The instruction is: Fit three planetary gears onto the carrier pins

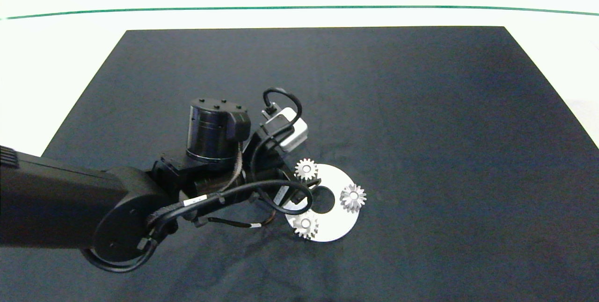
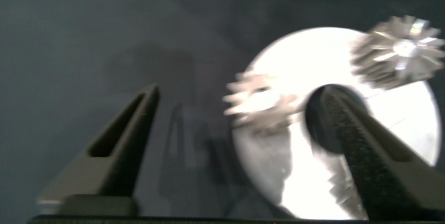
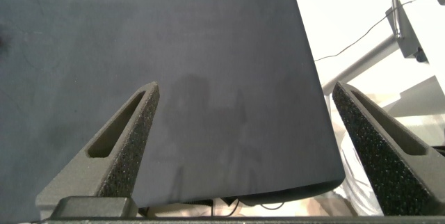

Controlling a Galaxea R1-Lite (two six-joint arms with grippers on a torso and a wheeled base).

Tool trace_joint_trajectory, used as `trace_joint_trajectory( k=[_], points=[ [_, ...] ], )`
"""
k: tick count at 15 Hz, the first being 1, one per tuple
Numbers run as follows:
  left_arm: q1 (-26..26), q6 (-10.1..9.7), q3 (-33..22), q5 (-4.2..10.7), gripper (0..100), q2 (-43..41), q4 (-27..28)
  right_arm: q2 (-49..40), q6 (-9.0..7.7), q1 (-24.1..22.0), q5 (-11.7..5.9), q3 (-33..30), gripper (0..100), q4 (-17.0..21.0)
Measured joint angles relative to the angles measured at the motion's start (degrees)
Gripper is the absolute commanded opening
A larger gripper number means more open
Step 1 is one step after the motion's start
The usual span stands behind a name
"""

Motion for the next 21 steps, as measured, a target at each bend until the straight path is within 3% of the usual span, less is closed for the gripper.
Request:
trace_joint_trajectory(
  k=[2,5,9,11,14,16,19,21],
  points=[
    [6.6,0.05,-1.4,-1.04,100,-3.7,5.9,0.0,-1.16,0.0,-0.06,-0.1,100,0.1],
    [20.5,0.05,-3.2,-5.53,100,-11.1,13.2,0.1,-2.90,0.0,-0.05,-2.4,100,0.0],
    [37.7,-0.01,0.0,-9.45,100,-24.9,21.7,1.1,-4.02,-0.9,-0.06,-5.3,100,-0.1],
    [43.6,-0.72,2.9,-10.45,100,-32.4,27.2,2.9,-4.04,-2.2,-0.02,-7.3,100,-0.2],
    [47.9,-2.24,8.6,-10.85,100,-44.7,31.7,6.5,-4.34,-6.3,0.91,-10.8,100,-0.7],
    [49.3,-3.43,12.6,-10.91,100,-53.8,34.1,8.0,-5.74,-11.1,5.21,-11.9,100,-0.7],
    [50.2,-5.99,15.8,-10.96,100,-67.3,40.2,8.8,-7.03,-18.8,14.58,-12.5,100,-0.7],
    [50.3,-6.90,16.7,-10.96,100,-76.0,46.4,7.6,-7.17,-22.2,18.63,-12.4,100,-0.2]
  ],
)
